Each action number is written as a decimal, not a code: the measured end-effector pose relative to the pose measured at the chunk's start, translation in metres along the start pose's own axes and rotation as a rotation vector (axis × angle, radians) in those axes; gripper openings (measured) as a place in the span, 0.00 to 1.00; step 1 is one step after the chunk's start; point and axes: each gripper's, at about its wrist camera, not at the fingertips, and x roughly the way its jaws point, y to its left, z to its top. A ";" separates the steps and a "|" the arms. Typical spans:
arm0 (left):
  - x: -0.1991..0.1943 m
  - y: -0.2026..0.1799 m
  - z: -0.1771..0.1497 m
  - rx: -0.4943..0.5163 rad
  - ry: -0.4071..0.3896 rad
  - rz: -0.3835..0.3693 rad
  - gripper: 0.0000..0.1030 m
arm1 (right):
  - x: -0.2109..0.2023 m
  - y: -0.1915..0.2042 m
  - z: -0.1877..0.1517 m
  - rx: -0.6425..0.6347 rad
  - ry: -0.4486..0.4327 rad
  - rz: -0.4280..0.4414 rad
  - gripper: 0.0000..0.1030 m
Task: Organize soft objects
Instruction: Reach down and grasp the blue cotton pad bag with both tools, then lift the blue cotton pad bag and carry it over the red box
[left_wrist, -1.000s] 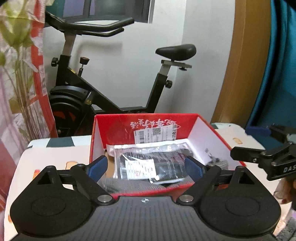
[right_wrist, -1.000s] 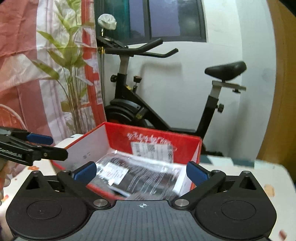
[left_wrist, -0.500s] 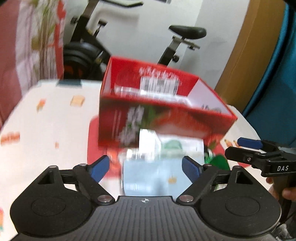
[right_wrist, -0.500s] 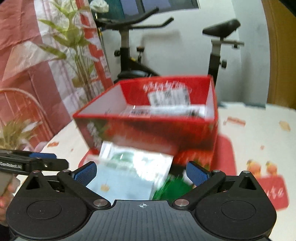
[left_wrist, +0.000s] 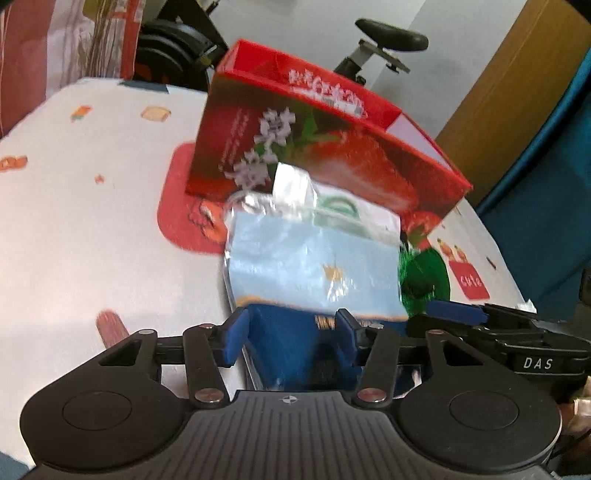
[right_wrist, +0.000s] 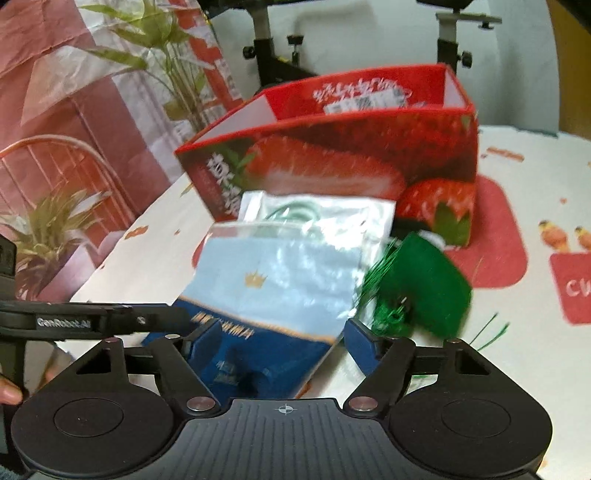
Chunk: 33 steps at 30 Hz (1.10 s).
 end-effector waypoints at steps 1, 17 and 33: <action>0.001 -0.001 -0.003 0.002 0.006 0.002 0.51 | 0.002 0.001 -0.003 0.002 0.012 0.006 0.68; 0.001 -0.007 -0.014 0.024 0.047 -0.029 0.51 | 0.007 -0.002 -0.016 0.041 0.072 0.045 0.51; -0.009 -0.004 -0.020 -0.025 0.014 -0.057 0.51 | -0.007 0.020 -0.020 -0.099 -0.007 0.030 0.39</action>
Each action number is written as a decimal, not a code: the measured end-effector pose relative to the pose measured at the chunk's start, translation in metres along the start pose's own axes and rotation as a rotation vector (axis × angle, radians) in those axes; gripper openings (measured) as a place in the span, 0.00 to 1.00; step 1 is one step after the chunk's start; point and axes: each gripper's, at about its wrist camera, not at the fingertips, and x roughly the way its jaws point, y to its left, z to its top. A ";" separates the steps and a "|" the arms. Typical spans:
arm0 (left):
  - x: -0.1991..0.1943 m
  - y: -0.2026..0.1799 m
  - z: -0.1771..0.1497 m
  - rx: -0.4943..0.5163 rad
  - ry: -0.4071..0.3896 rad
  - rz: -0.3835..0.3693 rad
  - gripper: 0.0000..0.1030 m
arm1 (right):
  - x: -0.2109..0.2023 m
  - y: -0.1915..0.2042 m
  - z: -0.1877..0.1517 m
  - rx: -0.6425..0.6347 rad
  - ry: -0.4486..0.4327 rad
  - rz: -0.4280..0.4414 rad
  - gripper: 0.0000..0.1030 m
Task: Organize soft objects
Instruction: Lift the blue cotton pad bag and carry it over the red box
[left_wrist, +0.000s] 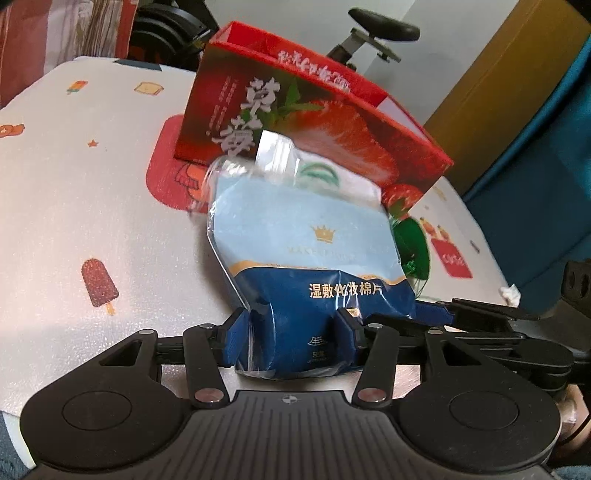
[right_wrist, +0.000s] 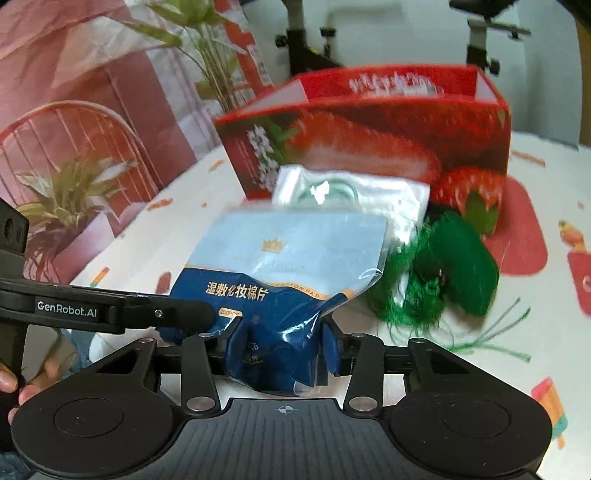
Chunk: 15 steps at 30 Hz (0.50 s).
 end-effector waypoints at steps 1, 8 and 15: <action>-0.004 0.001 0.000 -0.001 -0.016 -0.006 0.51 | -0.004 0.002 0.001 -0.012 -0.020 0.002 0.39; -0.035 -0.013 0.011 0.045 -0.150 -0.012 0.50 | -0.025 0.015 0.020 -0.098 -0.136 0.013 0.38; -0.063 -0.036 0.040 0.138 -0.269 -0.006 0.50 | -0.045 0.020 0.061 -0.134 -0.246 0.029 0.38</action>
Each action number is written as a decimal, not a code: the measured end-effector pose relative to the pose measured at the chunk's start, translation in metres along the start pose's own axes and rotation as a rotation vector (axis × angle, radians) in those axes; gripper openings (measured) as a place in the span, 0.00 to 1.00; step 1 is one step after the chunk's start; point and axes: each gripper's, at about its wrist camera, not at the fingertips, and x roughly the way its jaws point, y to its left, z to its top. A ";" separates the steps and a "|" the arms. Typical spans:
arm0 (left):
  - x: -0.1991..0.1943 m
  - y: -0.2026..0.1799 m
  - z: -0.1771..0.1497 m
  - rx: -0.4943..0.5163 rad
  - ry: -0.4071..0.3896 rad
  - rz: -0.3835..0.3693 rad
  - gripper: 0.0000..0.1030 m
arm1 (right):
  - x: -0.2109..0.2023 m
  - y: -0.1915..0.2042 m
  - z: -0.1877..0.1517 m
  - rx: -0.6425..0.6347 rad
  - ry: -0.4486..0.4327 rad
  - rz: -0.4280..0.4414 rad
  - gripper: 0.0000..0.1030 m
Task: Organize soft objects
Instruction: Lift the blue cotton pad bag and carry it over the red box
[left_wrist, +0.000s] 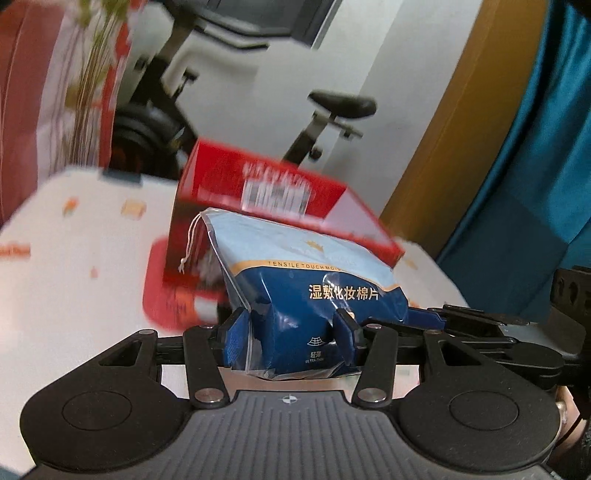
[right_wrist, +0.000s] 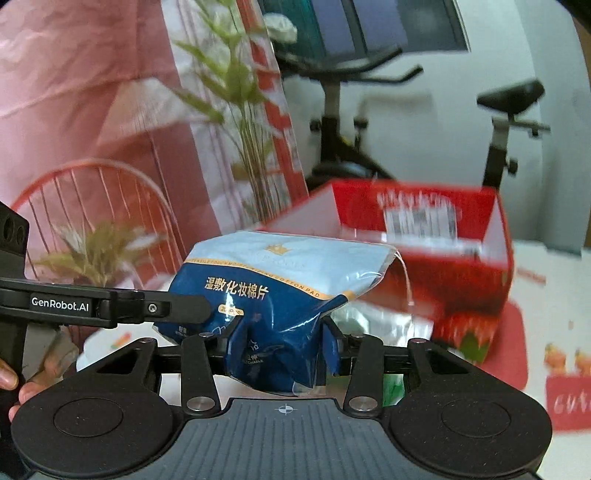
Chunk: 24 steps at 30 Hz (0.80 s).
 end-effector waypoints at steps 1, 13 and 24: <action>-0.001 -0.002 0.007 0.012 -0.017 0.000 0.50 | 0.000 -0.001 0.009 -0.009 -0.017 -0.001 0.38; 0.042 -0.016 0.110 0.069 -0.108 0.003 0.50 | 0.038 -0.050 0.112 0.002 -0.049 -0.031 0.39; 0.163 0.012 0.148 0.071 0.146 0.055 0.50 | 0.147 -0.133 0.122 0.192 0.201 -0.086 0.39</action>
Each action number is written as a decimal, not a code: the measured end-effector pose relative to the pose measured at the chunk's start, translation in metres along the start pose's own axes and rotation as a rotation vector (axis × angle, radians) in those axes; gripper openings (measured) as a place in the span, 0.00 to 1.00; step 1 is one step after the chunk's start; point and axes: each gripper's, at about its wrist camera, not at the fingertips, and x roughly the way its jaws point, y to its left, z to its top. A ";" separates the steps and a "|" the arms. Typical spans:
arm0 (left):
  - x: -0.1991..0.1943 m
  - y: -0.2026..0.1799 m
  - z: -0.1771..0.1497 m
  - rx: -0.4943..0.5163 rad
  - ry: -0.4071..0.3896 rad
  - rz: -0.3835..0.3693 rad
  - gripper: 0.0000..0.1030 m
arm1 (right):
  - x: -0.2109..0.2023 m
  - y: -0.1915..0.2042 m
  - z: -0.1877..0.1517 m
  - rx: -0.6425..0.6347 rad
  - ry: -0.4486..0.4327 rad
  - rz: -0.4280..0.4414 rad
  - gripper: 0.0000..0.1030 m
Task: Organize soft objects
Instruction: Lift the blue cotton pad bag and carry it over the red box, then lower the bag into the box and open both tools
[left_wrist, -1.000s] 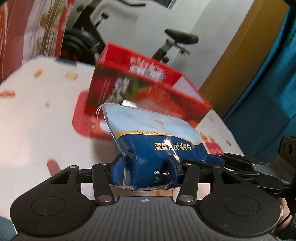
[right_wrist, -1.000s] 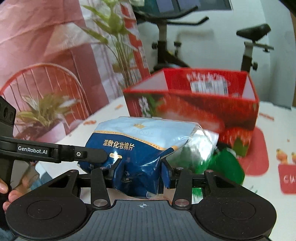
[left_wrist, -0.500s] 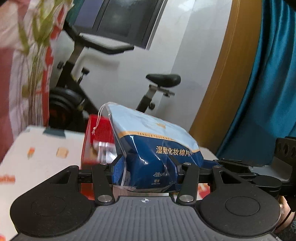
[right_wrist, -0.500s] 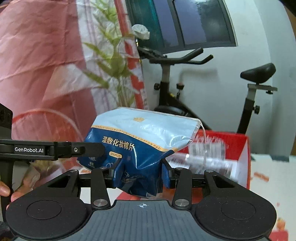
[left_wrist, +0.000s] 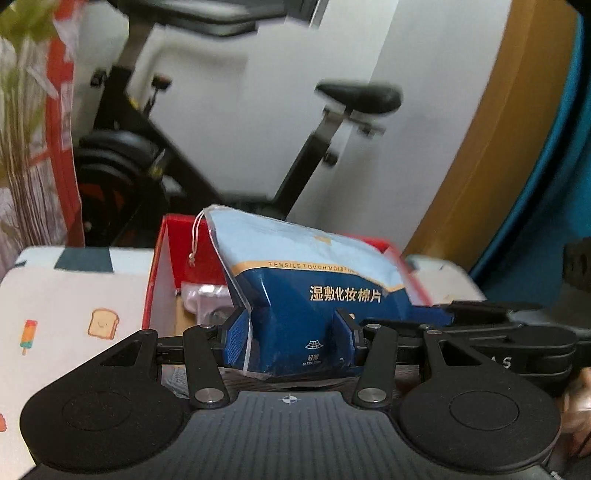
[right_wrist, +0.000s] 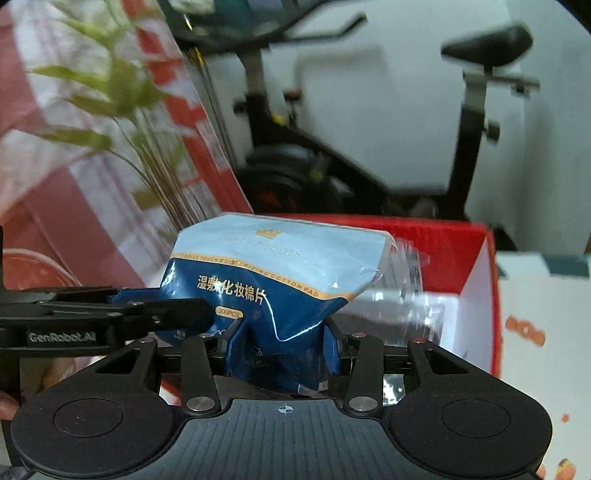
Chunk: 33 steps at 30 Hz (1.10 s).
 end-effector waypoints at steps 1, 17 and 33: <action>0.009 0.004 0.000 -0.007 0.028 0.009 0.50 | 0.009 -0.003 0.000 0.010 0.022 -0.008 0.39; 0.088 0.016 -0.011 0.004 0.268 0.074 0.41 | 0.084 -0.028 0.000 0.027 0.348 -0.122 0.38; 0.053 0.007 -0.008 0.066 0.172 0.062 0.54 | 0.047 -0.015 0.010 -0.034 0.283 -0.189 0.55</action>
